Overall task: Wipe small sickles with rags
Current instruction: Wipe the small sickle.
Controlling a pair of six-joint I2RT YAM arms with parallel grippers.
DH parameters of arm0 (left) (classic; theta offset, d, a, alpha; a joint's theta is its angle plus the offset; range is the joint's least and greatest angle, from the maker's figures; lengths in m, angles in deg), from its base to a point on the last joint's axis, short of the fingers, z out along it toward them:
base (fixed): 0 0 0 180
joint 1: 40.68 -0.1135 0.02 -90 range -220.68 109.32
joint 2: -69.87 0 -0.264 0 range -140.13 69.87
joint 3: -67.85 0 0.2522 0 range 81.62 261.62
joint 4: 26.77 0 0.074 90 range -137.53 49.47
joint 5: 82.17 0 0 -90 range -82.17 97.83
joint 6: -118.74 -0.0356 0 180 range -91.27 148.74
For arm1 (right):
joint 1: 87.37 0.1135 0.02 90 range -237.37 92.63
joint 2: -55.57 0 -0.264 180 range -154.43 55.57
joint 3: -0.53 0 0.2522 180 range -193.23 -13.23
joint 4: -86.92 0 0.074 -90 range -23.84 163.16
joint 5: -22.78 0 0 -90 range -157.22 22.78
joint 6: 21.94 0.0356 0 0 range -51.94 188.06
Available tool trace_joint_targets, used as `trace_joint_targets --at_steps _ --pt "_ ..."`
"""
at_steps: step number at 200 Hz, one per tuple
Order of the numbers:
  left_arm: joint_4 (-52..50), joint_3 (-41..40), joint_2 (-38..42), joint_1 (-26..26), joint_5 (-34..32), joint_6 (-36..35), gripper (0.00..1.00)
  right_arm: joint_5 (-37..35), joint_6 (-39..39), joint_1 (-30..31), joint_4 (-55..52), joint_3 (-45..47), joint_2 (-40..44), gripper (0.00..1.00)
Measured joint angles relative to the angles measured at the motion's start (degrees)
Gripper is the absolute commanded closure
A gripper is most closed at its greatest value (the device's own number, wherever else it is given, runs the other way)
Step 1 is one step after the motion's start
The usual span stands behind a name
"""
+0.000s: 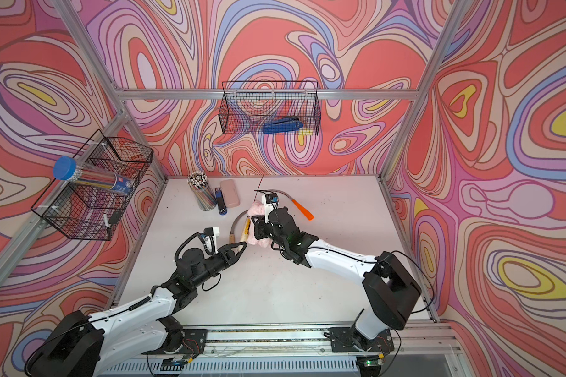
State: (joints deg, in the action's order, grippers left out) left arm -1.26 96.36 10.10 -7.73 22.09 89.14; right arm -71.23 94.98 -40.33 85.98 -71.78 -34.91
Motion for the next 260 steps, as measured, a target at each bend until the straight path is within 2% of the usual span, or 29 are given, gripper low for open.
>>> trace_joint_targets --at_steps 61,89,123,153,205,260 --pt "-2.40 0.04 0.00 0.00 -0.98 -0.68 1.00 -1.14 -0.04 8.41 3.65 3.15 -0.92 1.00" --pt "-4.22 0.04 0.00 0.11 -0.79 -0.85 1.00 -1.55 1.27 9.03 6.49 7.15 0.37 1.00" --pt "-4.39 0.04 0.07 0.11 -0.81 -0.85 1.00 -3.13 1.92 9.22 6.10 7.04 0.44 1.00" --pt "-4.57 0.04 1.25 0.09 -1.01 -0.87 1.00 -2.47 2.45 6.58 5.86 6.19 -0.04 1.00" --pt "-5.27 0.11 4.07 0.09 -1.31 -1.51 1.00 0.28 4.28 -3.76 5.66 2.97 -3.58 1.00" --pt "-5.22 0.33 3.72 0.04 -1.46 -1.77 1.00 3.96 4.57 -4.50 5.20 -0.17 -6.21 1.00"
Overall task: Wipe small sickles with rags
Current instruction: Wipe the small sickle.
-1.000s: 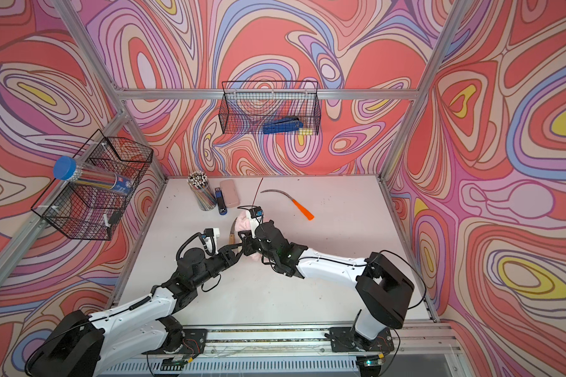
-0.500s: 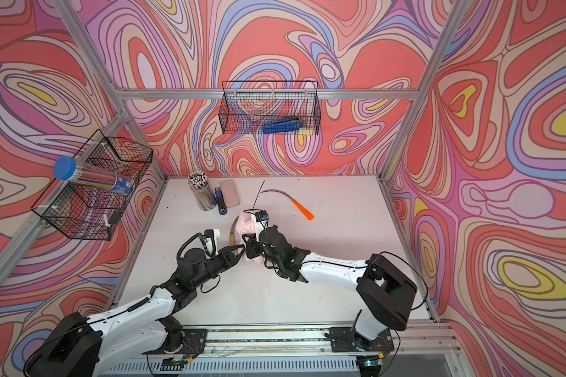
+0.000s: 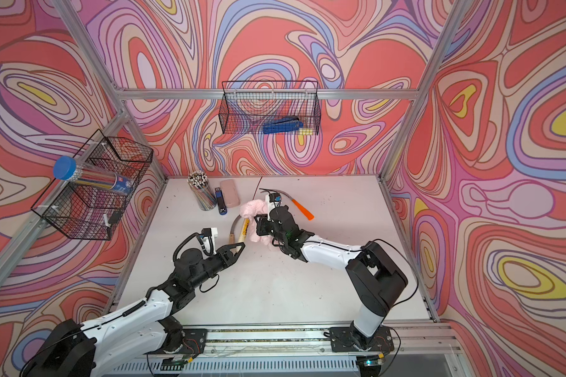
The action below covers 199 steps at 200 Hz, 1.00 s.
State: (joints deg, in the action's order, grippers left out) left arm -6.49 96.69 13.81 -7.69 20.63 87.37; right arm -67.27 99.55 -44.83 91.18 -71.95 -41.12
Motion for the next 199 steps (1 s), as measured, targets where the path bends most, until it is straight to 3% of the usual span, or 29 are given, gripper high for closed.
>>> trace_joint_targets --at_steps 27,78,113,146,173,199 --pt "-0.04 0.00 -0.20 -0.09 -0.72 0.02 1.00 2.32 0.81 1.42 1.11 0.00 -0.76 1.00" --pt "-2.10 0.00 -0.39 -1.33 -4.66 0.04 1.00 -1.03 0.76 9.38 3.34 2.49 -0.04 1.00" --pt "-2.86 0.00 -0.74 -1.09 -2.25 -0.13 1.00 -3.26 0.79 12.92 5.60 8.20 4.55 1.00" --pt "-1.11 0.02 -0.63 -1.05 -0.81 -0.13 1.00 -6.43 0.13 14.16 1.20 9.29 10.95 1.00" --pt "-0.17 0.04 -0.59 -1.11 -0.59 -0.13 1.00 -8.57 -0.79 12.55 -1.40 9.62 18.80 1.00" --pt "0.68 0.04 -0.61 -1.14 0.24 -0.11 1.00 -8.31 -0.11 4.55 -1.38 11.63 24.63 1.00"
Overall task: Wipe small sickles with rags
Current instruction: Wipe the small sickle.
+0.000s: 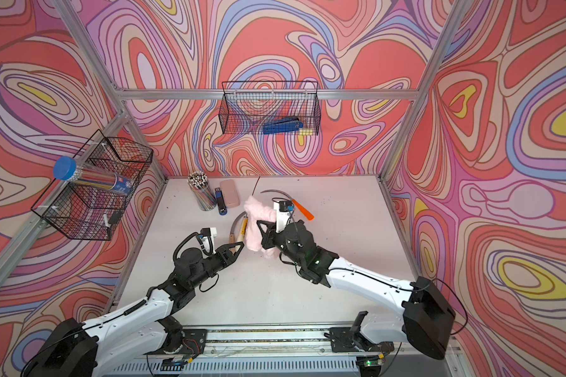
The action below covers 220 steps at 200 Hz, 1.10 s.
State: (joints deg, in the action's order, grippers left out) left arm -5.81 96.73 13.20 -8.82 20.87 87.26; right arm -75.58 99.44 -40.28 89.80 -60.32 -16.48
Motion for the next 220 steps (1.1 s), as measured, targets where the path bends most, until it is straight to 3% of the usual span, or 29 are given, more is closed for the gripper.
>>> trace_joint_targets --at_steps 34,104,154,220 --pt "3.02 0.00 -0.92 -0.35 1.92 0.22 1.00 0.61 1.42 -6.23 -1.14 1.46 -1.29 1.00" --pt "7.34 0.00 -3.63 -1.22 4.48 0.92 1.00 11.04 1.09 -6.43 -2.10 -7.50 -18.58 1.00" --pt "8.94 0.00 -3.85 -2.71 4.61 1.55 1.00 13.31 -1.68 -2.58 -1.92 -14.03 -24.44 1.00" --pt "9.81 0.00 -2.69 -3.52 6.05 1.73 1.00 14.47 -2.40 3.82 0.72 -9.64 -27.23 1.00"
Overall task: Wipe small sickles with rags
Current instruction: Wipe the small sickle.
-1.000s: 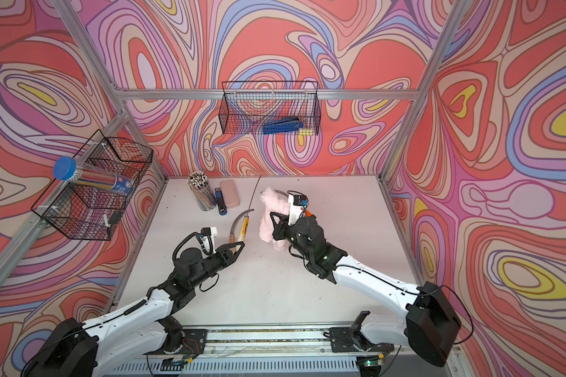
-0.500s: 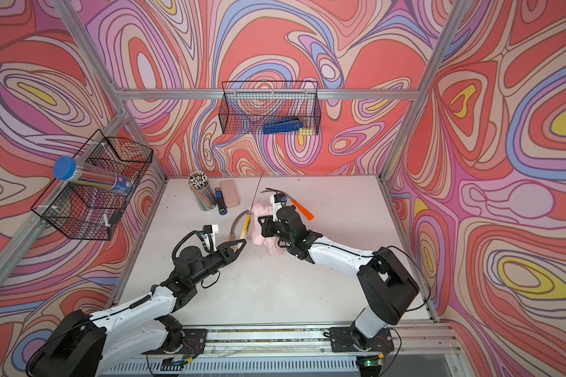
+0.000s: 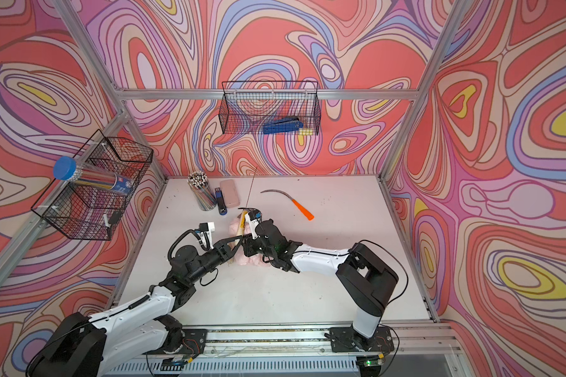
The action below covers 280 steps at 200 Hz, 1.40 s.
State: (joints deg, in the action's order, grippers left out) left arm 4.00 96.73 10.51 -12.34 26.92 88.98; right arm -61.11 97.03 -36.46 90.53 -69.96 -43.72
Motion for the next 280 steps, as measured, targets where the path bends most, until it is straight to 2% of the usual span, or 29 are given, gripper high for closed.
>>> trace_joint_targets --at_steps 58,118,173,222,280 --pt "-0.09 0.00 1.20 -0.04 0.63 0.04 1.00 -0.74 -1.75 -0.74 2.49 -0.76 -0.28 1.00" --pt "-0.15 0.00 1.14 -0.22 0.92 0.48 1.00 -0.87 -3.65 -6.71 7.48 -1.11 -0.22 1.00" --pt "-0.15 0.00 1.14 -0.22 1.51 0.94 1.00 3.06 -2.25 -11.47 11.32 -1.79 -0.63 1.00" --pt "-0.15 0.00 1.14 -0.24 1.53 1.05 1.00 7.37 0.35 -10.03 12.76 -1.95 -2.60 1.00" --pt "0.00 -0.02 1.20 -0.63 1.46 1.07 1.00 4.85 -0.37 -1.42 12.83 3.76 -1.01 1.00"
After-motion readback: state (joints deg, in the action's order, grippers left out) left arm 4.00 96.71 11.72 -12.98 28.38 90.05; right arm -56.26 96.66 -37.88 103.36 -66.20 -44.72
